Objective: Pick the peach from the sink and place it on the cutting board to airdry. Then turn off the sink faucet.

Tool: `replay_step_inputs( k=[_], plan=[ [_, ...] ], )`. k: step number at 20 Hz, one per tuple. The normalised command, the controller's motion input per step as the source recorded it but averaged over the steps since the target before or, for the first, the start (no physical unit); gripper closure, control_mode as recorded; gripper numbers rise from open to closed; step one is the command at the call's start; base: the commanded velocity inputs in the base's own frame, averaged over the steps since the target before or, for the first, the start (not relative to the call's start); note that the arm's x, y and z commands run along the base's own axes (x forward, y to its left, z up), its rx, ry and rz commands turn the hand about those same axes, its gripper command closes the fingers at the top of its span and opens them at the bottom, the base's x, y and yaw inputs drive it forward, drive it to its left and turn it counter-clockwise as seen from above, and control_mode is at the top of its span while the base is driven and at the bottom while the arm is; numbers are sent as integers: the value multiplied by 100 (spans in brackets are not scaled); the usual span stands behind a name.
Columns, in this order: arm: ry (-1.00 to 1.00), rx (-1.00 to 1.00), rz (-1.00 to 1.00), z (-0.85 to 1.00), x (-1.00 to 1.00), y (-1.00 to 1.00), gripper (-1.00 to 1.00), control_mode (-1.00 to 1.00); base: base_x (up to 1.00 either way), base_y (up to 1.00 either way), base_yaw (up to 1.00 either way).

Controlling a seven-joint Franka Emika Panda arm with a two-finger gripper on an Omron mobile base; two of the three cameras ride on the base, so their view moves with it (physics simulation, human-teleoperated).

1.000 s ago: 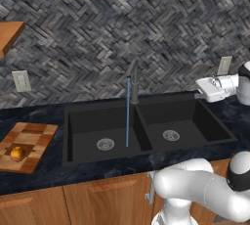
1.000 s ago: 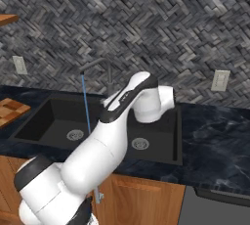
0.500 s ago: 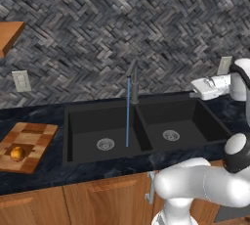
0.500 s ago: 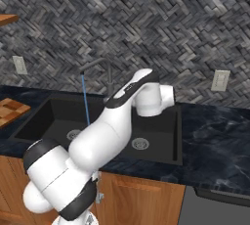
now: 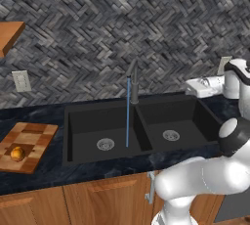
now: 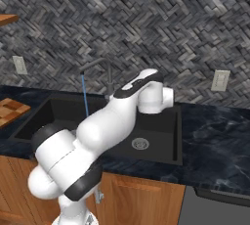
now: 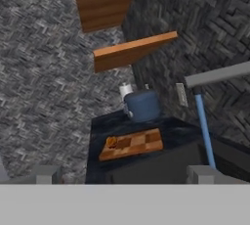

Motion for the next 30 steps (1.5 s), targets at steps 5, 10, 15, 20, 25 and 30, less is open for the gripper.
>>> replay_step_inputs(
  k=[5, 10, 15, 20, 25, 30],
  plan=[
    [0, 3, 9, -17, 17, 0, -100, -100, 0, 0, 0],
    [0, 0, 7, -3, 18, 0, -100, -100, 0, 0, 0],
    [0, 0, 6, -5, 15, 0, -100, -100, 0, 0, 0],
    [0, 0, 6, -21, 16, 0, -100, -100, 0, 0, 0],
    [-5, 0, 1, -8, 6, 0, -100, -100, 0, 0, 0],
    [-9, 1, 0, 0, 2, 0, -100, -100, 0, 0, 0]
  ],
)
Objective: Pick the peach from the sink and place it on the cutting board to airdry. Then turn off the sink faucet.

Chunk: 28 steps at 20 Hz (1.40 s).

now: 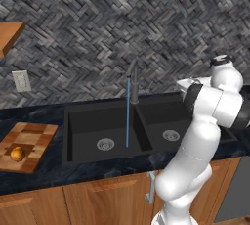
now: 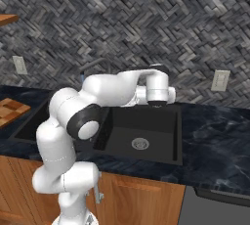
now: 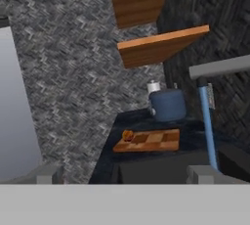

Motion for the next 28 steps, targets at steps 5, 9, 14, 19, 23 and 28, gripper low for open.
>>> replay_step_inputs(
  k=[5, 9, 14, 19, 23, 28],
  plan=[
    [-6, 1, -1, 0, 6, 1, -100, -100, 0, 0, 0],
    [-5, 1, -4, 0, 11, 5, -100, -100, 0, 0, 0],
    [-6, 0, -8, 0, 10, 9, -100, -100, 0, 0, 0],
    [-2, 0, -10, 0, 14, 14, -100, -100, 0, 0, 0],
    [0, 0, -11, 0, 16, 14, -100, -100, 0, 0, 0],
    [1, 0, -10, -6, 16, 1, -100, -100, 0, 0, 0]
  ],
)
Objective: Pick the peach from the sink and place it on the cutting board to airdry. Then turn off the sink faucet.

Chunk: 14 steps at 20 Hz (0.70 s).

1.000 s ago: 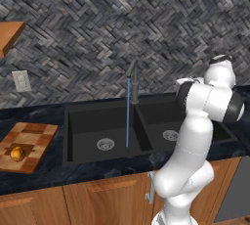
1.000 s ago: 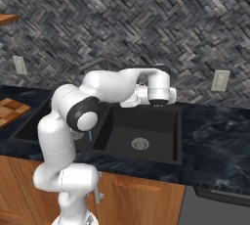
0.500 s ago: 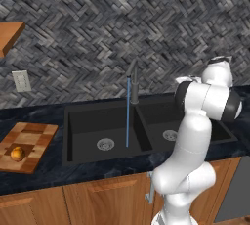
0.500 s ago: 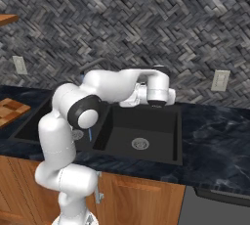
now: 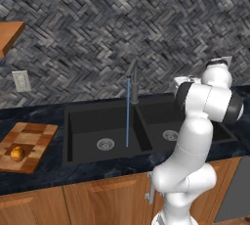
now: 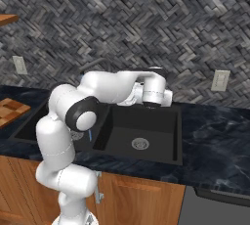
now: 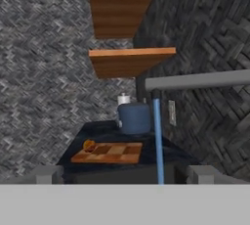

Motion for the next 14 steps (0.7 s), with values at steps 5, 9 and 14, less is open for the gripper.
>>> replay_step_inputs(
  k=[5, 9, 14],
  plan=[
    [4, 0, -8, -16, 19, 0, -100, -100, 0, 0, 0],
    [8, 0, -4, -18, 21, 0, -100, -100, 0, 0, 0],
    [9, 3, 0, -11, 27, -1, -100, -100, 0, 0, 0]
  ],
)
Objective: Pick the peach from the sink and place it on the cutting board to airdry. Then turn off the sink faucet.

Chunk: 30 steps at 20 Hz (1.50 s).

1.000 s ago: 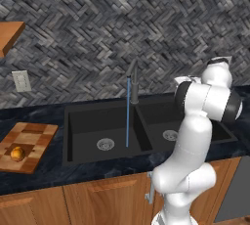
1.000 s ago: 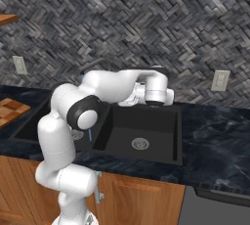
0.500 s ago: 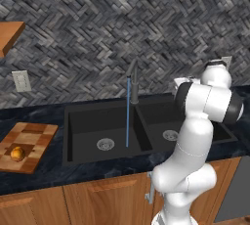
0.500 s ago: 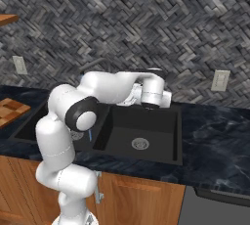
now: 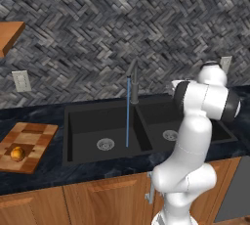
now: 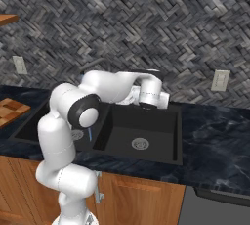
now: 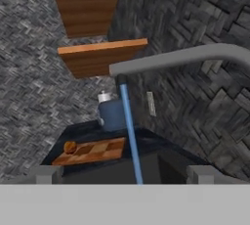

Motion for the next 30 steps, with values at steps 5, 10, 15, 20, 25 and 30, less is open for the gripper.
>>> replay_step_inputs(
  k=[5, 10, 15, 20, 25, 30],
  plan=[
    [7, 7, 0, -9, 30, -13, -100, -100, 0, 0, 0],
    [0, 1, 0, -16, 24, 0, -100, -100, 0, 0, 0],
    [0, 0, 0, -16, 25, 4, -100, -100, 0, 0, 0],
    [0, 0, 0, -6, 31, 3, -100, -100, 0, 0, 0],
    [0, 0, 0, -2, 37, 0, -100, -100, 0, 0, 0],
    [0, 0, 0, -9, 38, 4, -100, -100, 0, 0, 0]
  ],
)
